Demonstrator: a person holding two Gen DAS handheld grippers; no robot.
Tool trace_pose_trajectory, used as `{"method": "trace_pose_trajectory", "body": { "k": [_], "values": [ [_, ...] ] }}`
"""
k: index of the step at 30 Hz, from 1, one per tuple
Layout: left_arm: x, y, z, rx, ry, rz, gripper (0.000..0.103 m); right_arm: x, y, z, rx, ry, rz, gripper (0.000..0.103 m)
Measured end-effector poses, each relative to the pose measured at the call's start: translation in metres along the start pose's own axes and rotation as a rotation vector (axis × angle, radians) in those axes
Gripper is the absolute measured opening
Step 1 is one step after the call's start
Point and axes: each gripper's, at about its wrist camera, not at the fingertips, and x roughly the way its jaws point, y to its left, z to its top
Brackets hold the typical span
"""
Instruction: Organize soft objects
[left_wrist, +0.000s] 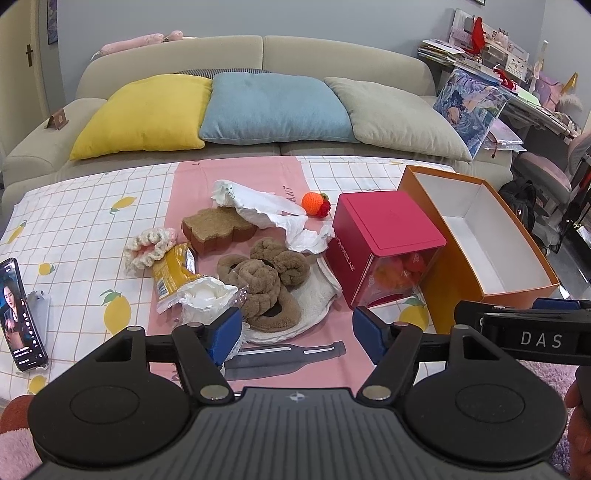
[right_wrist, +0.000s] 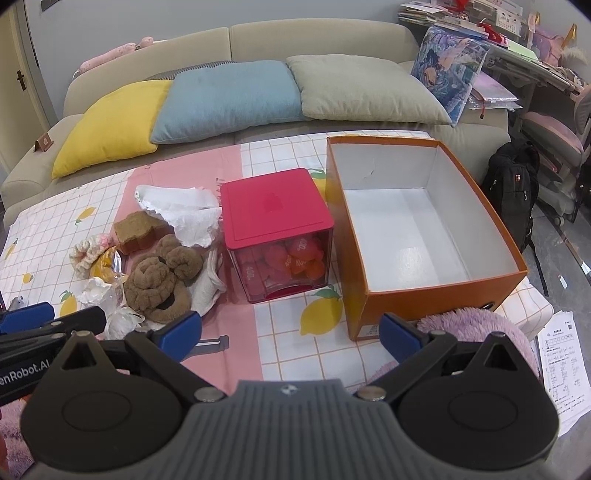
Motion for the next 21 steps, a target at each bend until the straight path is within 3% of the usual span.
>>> {"method": "trace_pose_trajectory", "body": {
  "k": [21],
  "values": [
    [0.0011, 0.0009, -0.0007, -0.001, 0.004, 0.003, 0.081, 0.0007, 0.0012, 0.0004, -0.003, 0.007, -0.004, 0.1]
  ]
}}
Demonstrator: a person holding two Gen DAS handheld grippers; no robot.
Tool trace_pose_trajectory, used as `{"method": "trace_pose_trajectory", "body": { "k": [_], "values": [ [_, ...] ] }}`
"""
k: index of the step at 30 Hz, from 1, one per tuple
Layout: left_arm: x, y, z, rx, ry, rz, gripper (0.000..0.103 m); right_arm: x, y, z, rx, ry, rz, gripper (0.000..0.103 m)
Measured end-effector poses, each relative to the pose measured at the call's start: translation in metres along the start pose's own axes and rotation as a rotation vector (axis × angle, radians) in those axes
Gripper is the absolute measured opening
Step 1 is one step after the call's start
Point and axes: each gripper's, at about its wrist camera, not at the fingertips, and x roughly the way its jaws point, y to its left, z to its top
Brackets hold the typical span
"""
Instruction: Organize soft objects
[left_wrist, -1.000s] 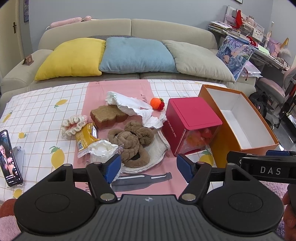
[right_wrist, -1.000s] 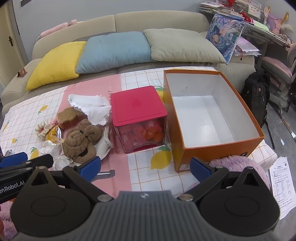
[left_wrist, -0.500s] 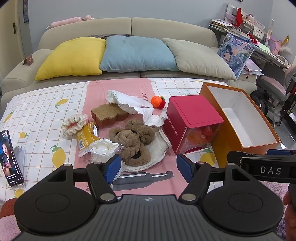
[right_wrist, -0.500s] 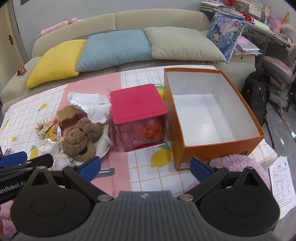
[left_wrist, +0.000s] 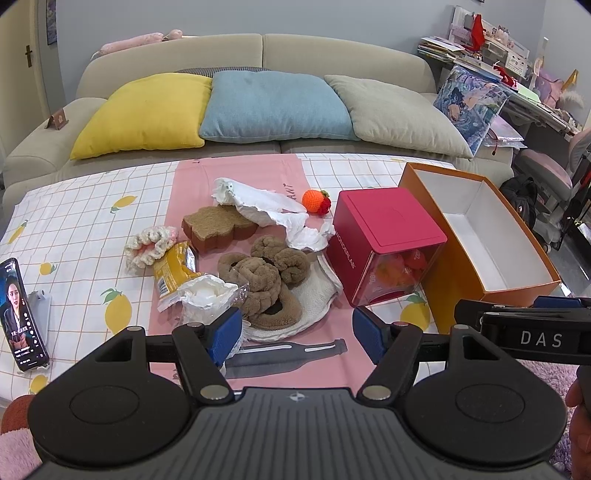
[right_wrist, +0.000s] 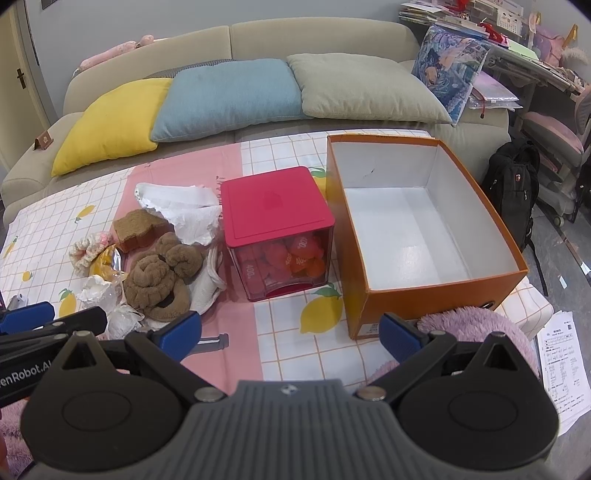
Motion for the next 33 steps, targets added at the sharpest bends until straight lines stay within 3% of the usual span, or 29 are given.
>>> {"method": "trace_pose_trajectory", "body": {
  "k": [25, 33],
  "values": [
    [0.0, -0.001, -0.001, -0.001, 0.001, -0.002, 0.081, 0.002, 0.001, -0.001, -0.01, 0.013, -0.007, 0.1],
    [0.003, 0.018, -0.002, -0.072, 0.026, -0.068, 0.077, 0.012, 0.006, 0.001, -0.045, 0.054, 0.021, 0.1]
  ]
}}
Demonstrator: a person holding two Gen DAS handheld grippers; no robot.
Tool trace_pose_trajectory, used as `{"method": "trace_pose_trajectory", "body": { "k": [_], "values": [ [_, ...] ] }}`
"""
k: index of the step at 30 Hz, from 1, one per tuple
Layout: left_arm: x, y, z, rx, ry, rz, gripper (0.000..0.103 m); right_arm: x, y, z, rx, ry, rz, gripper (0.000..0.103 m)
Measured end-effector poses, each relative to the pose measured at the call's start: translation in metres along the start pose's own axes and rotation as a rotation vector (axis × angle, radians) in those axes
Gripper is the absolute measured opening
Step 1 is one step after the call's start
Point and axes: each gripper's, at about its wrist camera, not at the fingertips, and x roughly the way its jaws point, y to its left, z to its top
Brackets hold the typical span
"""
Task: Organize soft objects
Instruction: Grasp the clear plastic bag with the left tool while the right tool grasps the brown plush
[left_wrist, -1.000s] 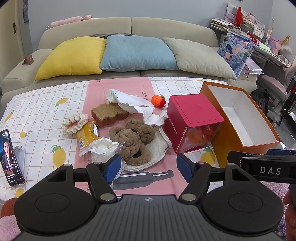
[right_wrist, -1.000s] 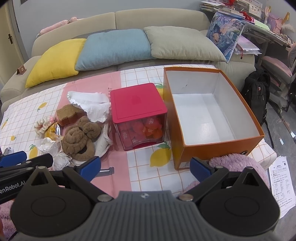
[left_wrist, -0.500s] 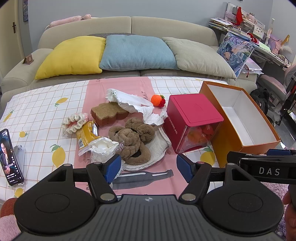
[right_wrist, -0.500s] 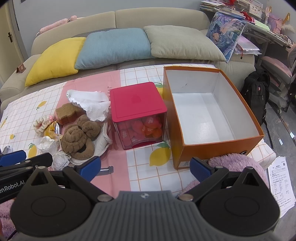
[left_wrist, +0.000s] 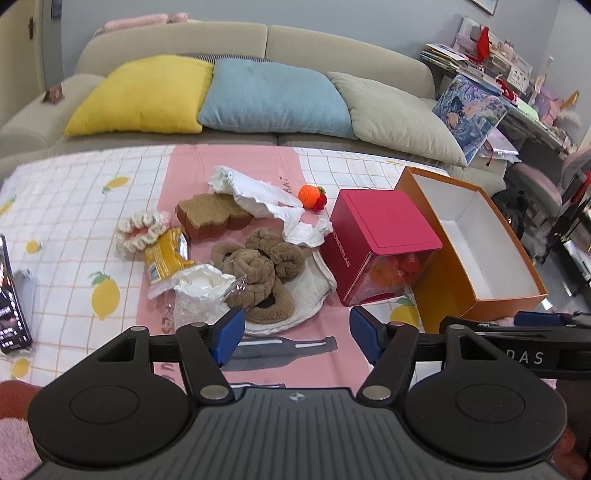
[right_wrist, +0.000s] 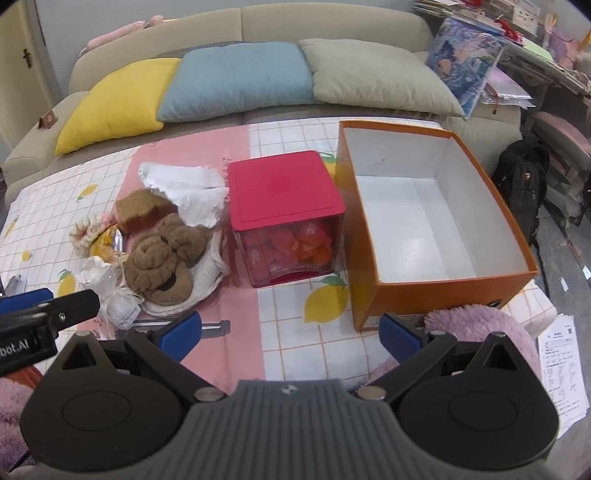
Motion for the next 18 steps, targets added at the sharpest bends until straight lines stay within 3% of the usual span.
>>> {"method": "trace_pose_trajectory", "body": {
  "k": [5, 9, 18],
  "values": [
    [0.002, 0.021, 0.001, -0.007, -0.007, 0.012, 0.077, 0.016, 0.002, 0.005, -0.022, 0.037, 0.023, 0.099],
    [0.009, 0.038, 0.0, -0.016, -0.003, 0.036, 0.077, 0.034, 0.009, 0.011, -0.059, 0.071, 0.054, 0.089],
    [0.06, 0.066, -0.002, -0.014, 0.051, 0.109, 0.081, 0.075, 0.044, 0.017, -0.207, 0.057, 0.115, 0.081]
  ]
}}
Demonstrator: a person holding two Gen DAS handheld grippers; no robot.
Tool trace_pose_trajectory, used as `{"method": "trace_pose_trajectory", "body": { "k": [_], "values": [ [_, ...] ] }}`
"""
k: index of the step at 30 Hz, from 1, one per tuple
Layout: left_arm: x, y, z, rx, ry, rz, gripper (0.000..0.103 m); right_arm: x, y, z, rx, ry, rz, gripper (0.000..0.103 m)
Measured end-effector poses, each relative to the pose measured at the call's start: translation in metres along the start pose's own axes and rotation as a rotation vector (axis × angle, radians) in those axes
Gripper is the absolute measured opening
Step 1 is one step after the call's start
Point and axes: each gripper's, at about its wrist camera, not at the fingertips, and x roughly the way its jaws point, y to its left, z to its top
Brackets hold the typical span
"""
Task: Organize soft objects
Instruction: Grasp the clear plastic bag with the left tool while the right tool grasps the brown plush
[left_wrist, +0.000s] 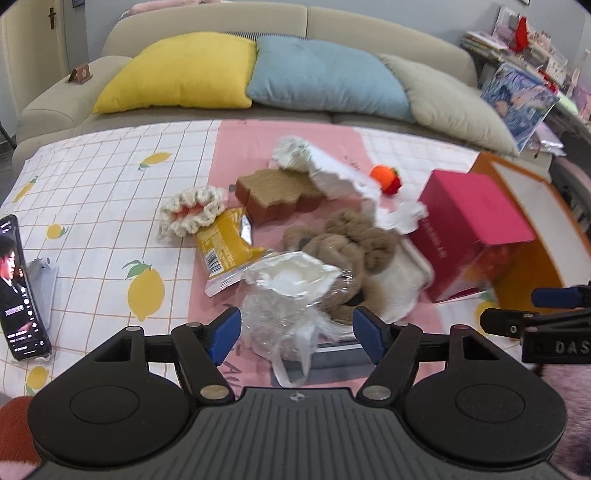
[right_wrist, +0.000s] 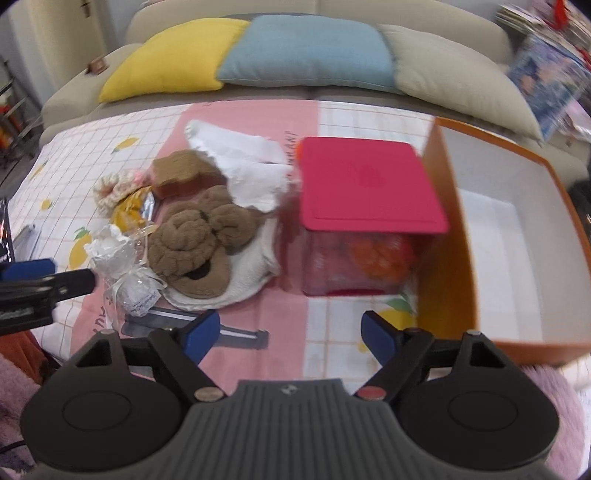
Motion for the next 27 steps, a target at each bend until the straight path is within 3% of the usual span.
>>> {"method": "trace_pose_trajectory", "body": {
  "k": [7, 13, 18, 22, 27],
  "values": [
    [0.035, -0.002, -0.001, 0.021, -0.01, 0.008, 0.079, 0.016, 0.026, -0.003, -0.148, -0.077, 0.086, 0.077],
    [0.055, -0.002, -0.002, 0.023, -0.007, 0.03, 0.073, 0.022, 0.044, -0.005, -0.264, -0.14, 0.102, 0.077],
    [0.058, 0.005, -0.002, 0.03, -0.037, 0.042, 0.049, 0.034, 0.051, -0.004, -0.281, -0.135, 0.11, 0.071],
    [0.052, 0.008, -0.003, 0.02, -0.053, 0.04, 0.041, 0.043, 0.057, -0.003, -0.302, -0.141, 0.113, 0.06],
    [0.035, 0.016, 0.0, -0.033, -0.091, 0.055, 0.04, 0.052, 0.067, 0.005, -0.308, -0.182, 0.14, 0.06]
  ]
}}
